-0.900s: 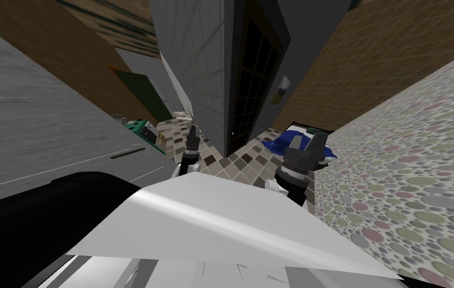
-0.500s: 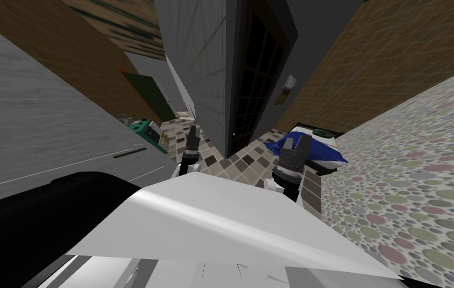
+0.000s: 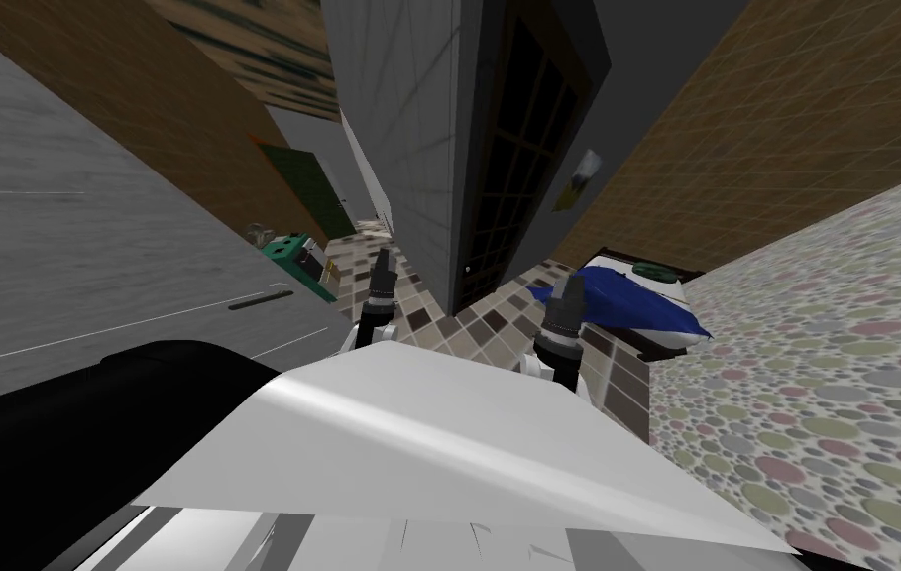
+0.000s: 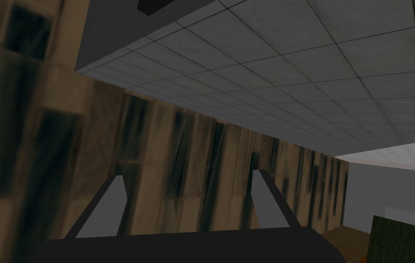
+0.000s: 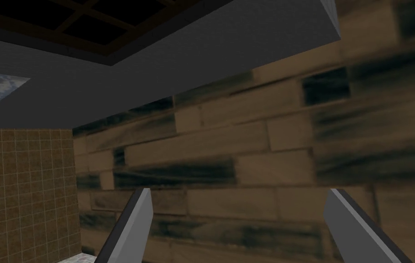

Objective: Pull the door open

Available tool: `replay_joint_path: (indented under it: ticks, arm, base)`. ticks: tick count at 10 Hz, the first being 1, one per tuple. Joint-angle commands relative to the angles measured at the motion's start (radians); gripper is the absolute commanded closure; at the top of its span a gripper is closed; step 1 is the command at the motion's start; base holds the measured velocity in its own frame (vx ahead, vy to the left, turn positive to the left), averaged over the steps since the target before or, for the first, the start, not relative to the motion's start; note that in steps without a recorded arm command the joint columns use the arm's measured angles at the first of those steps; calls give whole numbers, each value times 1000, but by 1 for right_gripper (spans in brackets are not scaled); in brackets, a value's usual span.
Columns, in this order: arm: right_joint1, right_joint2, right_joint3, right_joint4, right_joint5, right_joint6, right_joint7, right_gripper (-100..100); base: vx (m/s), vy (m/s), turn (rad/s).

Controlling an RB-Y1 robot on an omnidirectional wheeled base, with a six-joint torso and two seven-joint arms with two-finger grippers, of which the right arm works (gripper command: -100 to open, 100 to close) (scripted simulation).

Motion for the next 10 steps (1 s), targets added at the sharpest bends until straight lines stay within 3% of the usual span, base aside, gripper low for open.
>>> replay_joint_path:
  ticks: [1,8,10]
  arm:
    - [-15,-7,-3,48,11,-11,31,-100]
    - [-73,-38,-17,264,67,-51,174,-100]
    - [-82,-42,-19,297,76,-57,197,-100]
  base:
    - [89,-29,115]
    - [92,-27,115]
    - [71,-43,96]
